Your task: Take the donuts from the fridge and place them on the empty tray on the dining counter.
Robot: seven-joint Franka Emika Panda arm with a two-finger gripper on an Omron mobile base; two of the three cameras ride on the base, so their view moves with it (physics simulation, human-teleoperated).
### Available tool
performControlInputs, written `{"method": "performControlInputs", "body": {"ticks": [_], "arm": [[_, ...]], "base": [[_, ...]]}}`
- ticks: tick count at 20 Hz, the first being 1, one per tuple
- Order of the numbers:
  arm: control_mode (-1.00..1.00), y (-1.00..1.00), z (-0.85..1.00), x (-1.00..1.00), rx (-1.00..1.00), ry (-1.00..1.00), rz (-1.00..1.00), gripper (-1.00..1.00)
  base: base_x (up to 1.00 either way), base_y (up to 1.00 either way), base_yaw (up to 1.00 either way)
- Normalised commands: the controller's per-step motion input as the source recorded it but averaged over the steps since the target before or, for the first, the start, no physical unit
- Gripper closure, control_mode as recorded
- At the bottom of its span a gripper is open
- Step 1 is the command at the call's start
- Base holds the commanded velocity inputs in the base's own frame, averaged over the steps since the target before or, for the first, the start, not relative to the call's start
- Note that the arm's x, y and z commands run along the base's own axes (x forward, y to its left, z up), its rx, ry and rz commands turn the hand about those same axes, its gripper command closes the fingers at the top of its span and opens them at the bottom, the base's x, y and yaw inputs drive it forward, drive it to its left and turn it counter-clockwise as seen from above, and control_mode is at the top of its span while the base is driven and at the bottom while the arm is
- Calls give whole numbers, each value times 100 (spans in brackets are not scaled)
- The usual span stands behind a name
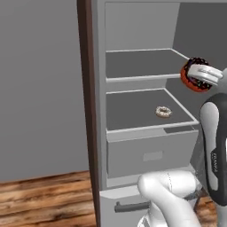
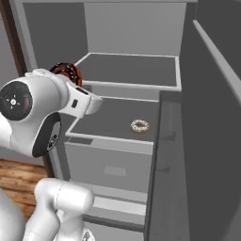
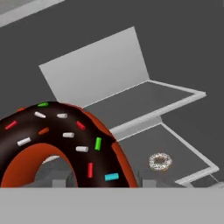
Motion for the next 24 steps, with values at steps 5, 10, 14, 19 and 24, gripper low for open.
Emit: {"method": "performControlInputs", "body": {"ticks": [5, 10, 14, 19, 24], "arm": [[100, 0, 0, 0, 0, 0, 0, 100], [100, 0, 0, 0, 0, 0, 0, 100], [100, 0, 0, 0, 0, 0, 0, 100], [100, 0, 0, 0, 0, 0, 0, 100], [100, 0, 0, 0, 0, 0, 0, 100]], "base": [[-100, 52, 0], [-100, 42, 0], [-100, 1, 0], [-100, 21, -29], [-93, 49, -73]]}}
